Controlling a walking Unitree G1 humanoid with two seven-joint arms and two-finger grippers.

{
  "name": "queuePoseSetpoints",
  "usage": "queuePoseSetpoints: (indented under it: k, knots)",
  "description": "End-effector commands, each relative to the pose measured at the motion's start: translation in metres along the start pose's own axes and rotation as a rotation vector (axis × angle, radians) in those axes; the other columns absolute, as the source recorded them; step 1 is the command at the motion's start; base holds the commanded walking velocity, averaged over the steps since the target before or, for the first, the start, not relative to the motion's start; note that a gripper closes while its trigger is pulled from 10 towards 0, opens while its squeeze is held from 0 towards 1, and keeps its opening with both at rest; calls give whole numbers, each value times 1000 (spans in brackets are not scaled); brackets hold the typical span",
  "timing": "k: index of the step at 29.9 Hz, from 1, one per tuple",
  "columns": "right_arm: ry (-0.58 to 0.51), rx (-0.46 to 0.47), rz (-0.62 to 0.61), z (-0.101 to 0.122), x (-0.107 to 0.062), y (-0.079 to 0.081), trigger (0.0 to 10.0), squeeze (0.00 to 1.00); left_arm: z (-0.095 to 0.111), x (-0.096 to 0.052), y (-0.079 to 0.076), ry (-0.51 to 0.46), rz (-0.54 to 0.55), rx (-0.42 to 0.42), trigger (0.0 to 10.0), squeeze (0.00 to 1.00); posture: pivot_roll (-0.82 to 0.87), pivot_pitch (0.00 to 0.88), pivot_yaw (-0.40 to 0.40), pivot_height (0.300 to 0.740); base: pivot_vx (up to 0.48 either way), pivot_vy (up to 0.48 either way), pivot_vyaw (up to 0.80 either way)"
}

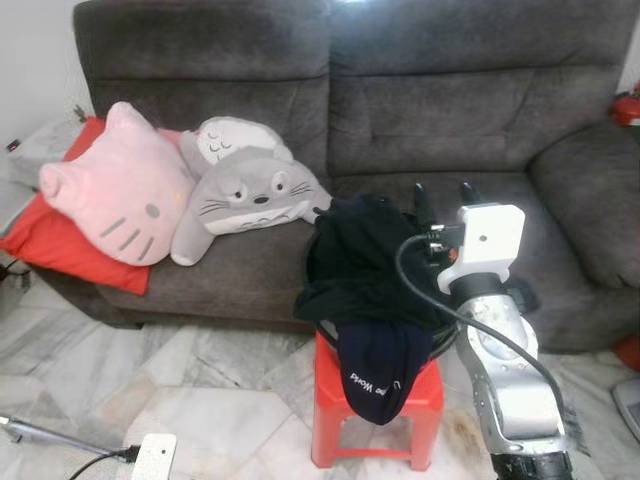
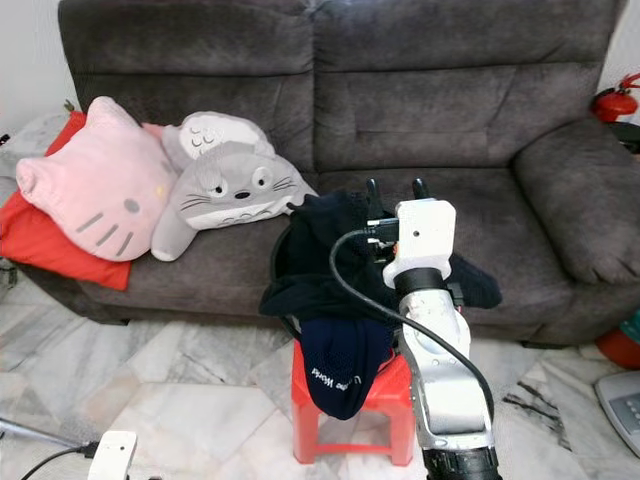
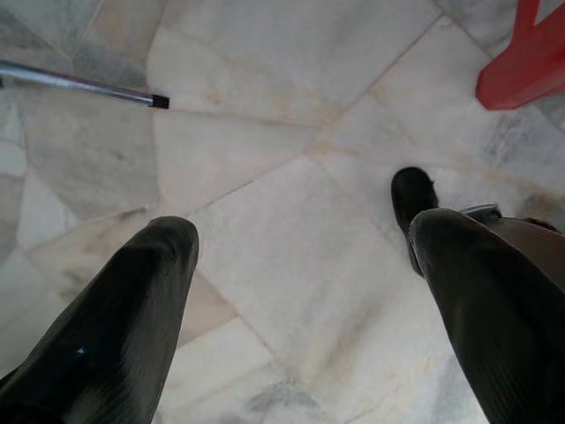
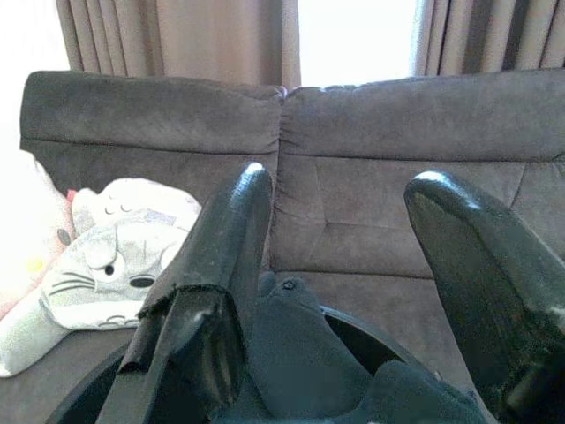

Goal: Hang hanger

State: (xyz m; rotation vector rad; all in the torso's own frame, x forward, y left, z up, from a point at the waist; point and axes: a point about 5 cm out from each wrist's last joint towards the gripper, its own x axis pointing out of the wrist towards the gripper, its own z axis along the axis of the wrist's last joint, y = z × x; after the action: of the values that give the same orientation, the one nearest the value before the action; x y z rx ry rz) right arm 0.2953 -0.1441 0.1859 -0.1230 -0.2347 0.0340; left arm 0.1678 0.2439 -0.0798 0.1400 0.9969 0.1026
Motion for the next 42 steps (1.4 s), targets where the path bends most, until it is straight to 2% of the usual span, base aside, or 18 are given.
queuePoseSetpoints:
  k: [1, 8, 16, 31, 42]
  knots:
    - [-16, 5, -2, 5, 0, 0, 10000, 0, -1, -1, 6, 9, 8, 14, 10000, 0, -239, 73, 87, 740, 0, 0, 0]
    - [-10, 1, -2, 4, -1, 0, 10000, 0, -1, -1, 6, 10, 8, 17, 10000, 0, -239, 78, 87, 740, 0, 0, 0]
    - [-14, -34, 13, 5, -1, 2, 10000, 0, -1, -1, 6, 9, 6, 17, 10000, 0, -237, 83, 84, 740, 249, 0, 58]
    - [-16, -15, 16, 5, -1, 3, 10000, 0, -1, -1, 6, 8, 5, 14, 10000, 0, -237, 84, 84, 740, 257, 0, 56]
    - [-10, -16, 32, 6, -1, 5, 10000, 0, -1, -1, 6, 4, 7, 16, 10000, 0, -240, 81, 84, 740, 0, 0, 0]
